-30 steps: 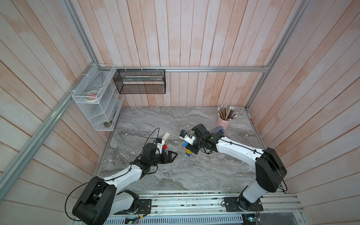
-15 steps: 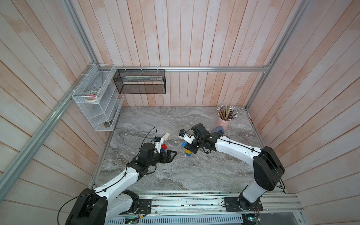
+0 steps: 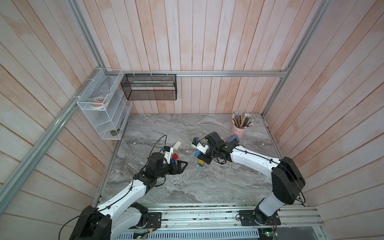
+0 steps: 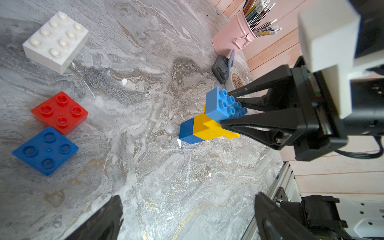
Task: Assemble a spoon with lego
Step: Assemble the lego brick with the lego brick.
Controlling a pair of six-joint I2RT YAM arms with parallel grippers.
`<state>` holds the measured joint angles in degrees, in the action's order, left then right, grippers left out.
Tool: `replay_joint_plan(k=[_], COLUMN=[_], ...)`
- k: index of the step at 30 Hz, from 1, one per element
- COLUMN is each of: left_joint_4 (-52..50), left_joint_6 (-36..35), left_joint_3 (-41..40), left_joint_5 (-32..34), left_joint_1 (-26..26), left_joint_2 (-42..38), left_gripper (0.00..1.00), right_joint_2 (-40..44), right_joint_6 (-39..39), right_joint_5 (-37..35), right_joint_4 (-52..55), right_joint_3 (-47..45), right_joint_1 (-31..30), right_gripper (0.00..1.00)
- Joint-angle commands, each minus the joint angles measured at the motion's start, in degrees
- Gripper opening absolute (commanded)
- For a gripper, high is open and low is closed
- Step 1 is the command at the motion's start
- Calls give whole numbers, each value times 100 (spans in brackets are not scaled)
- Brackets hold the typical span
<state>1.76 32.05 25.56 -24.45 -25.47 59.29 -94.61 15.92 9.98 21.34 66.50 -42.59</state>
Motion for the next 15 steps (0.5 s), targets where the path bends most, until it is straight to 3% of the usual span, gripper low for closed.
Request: replay_joint_plan(k=[1,15], left_joint_4=[-173,-303], left_joint_6=[-177,-252], left_joint_3=[192,248], left_joint_5=[154,208], left_joint_1=[43,69], left_joint_2=[-93,-96], left_gripper=[100,100], right_joint_2=[-160,28], right_joint_6=[-90,-185], right_joint_5=[-154,-125], right_joint_4=[977,934], right_joint_3=[-122,-83], right_joint_1=[48,61], right_gripper=[13,18])
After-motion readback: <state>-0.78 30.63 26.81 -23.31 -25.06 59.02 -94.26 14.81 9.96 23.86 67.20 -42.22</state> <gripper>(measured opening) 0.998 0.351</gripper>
